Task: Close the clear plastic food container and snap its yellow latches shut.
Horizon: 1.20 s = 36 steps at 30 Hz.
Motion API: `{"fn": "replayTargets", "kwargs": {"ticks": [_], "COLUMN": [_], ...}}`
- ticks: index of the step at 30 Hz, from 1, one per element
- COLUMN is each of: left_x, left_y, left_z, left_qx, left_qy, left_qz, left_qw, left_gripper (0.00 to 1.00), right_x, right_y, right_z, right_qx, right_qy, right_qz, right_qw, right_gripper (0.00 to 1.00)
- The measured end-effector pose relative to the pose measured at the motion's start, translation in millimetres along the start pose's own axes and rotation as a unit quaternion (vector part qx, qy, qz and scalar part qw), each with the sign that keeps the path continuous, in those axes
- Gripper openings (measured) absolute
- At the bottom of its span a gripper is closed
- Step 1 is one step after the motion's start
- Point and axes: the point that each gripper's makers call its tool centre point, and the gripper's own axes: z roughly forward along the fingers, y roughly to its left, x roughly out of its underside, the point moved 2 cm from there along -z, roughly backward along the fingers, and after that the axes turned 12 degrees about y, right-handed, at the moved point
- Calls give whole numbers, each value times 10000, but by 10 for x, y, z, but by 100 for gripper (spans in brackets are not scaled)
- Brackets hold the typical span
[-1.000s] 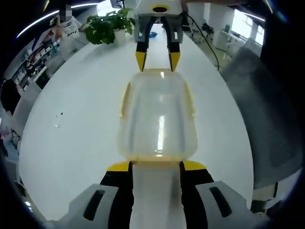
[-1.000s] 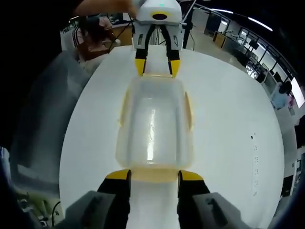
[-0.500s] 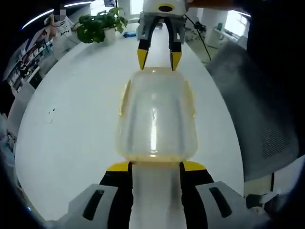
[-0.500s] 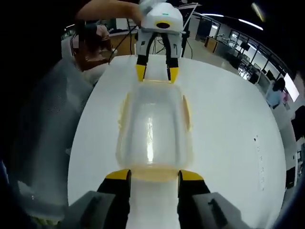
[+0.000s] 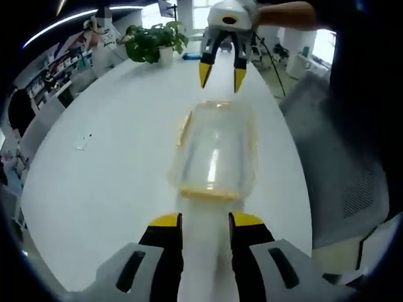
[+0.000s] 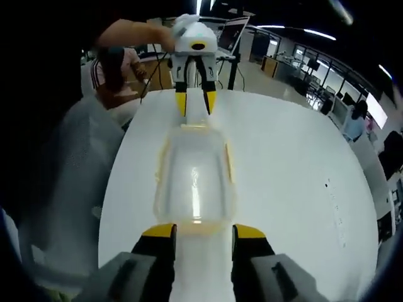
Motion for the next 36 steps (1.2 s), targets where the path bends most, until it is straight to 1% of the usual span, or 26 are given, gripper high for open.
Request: {"fn": "replayTargets", "kwargs": {"ticks": [1,3,6,7,11,16,19,22,27,31,33,36], "left_x": [-30,-79,-172,-180,-276,-411,-457,-512,-670,-777,-820,-866], "left_y": [5,-11,-78,-82,-131,-149,-160,-146,-108,-107,-118,-171], "left_z": [0,7,44,55,65,133,185,208,239,300,316,351], "left_qx": [-86,-83,-99,-82,-19,14,34,55,45,10,23,97], "left_qy": [-43,-128,-179,-162,-255,-330,-326,-372,-527,-585,-615,-661], "left_qz": [-3,-57,33,144,183,252,322,324,366,484,451,486], "left_qw": [10000,9999,9998,9997,9995,9991,9989,9988,9979,9971,9971,9966], "left_gripper": [22,26,22,22,22,23,22,22,22,23,24,23], "right_x": [-23,-70,-130,-154,-215,-320,-374,-388,-474,-545,-574,-603], "right_y": [8,39,97,115,131,110,110,103,79,55,48,36], "right_z": [24,66,130,153,193,256,276,308,341,385,400,428], "right_qx": [10,33,-25,-65,-89,-95,-102,-120,-117,-110,-135,-151], "right_qy": [44,51,46,58,70,68,51,79,21,11,-28,-40], "right_qz": [14,-98,-121,-109,-136,-213,-239,-270,-278,-363,-369,-380], "right_qw": [10000,9999,9999,9999,9998,9997,9996,9995,9995,9993,9992,9992], "right_gripper": [30,29,26,24,24,24,24,24,24,26,26,26]}}
